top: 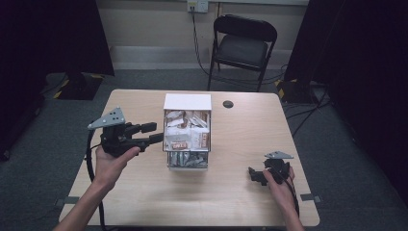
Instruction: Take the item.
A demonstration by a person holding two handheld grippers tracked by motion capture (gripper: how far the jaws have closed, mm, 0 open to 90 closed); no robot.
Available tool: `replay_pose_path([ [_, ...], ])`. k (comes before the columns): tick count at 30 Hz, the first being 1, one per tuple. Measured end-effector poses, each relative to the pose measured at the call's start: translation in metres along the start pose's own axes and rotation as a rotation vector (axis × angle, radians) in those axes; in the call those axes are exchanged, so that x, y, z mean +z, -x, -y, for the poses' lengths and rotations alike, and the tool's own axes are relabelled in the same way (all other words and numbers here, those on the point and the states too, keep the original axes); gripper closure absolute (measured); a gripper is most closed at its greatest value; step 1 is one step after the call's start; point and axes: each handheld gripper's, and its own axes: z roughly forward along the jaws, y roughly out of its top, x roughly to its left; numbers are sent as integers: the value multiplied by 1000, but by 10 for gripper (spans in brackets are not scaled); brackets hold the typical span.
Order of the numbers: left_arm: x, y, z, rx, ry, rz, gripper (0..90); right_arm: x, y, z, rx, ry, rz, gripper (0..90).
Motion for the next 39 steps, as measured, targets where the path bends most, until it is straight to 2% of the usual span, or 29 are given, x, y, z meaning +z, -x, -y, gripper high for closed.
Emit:
replay_pose_path([
  [3,3,4,-4,19,-1,-3,524,0,0,0,0,0,0,0],
  [4,8,5,-9,21,-2,21,534,0,0,0,0,0,0,0],
  [6,10,6,-11,29,-3,28,563,0,0,0,1,0,0,0],
  [8,17,7,-12,28,-1,78,609,0,0,0,-1,1,0,0],
  [9,17,7,-12,28,-1,78,625,0,0,0,-1,1,0,0],
  [10,25,5,-11,33,-25,109,650,0,0,0,-1,1,0,0],
  [13,35,5,-7,31,-61,122,673,0,0,0,-1,1,0,0],
  [18,43,3,-5,32,-85,111,655,0,0,0,-1,1,0,0],
  [21,45,3,-5,29,-81,102,644,0,0,0,-1,1,0,0],
  [23,46,6,-6,43,-83,106,644,0,0,0,-1,1,0,0],
  [24,48,9,-6,65,-104,85,644,0,0,0,-1,1,0,0],
  [27,51,7,-4,48,-105,100,644,0,0,0,-1,1,0,0],
  [30,54,3,-3,36,-106,94,645,0,0,0,-1,1,-1,0],
  [34,54,5,-3,61,-120,73,658,0,0,0,-2,2,0,0],
  [38,54,3,-1,52,-104,53,659,0,0,0,-2,1,0,0],
  [39,55,1,-1,38,-108,62,622,0,0,0,-2,1,0,0],
])
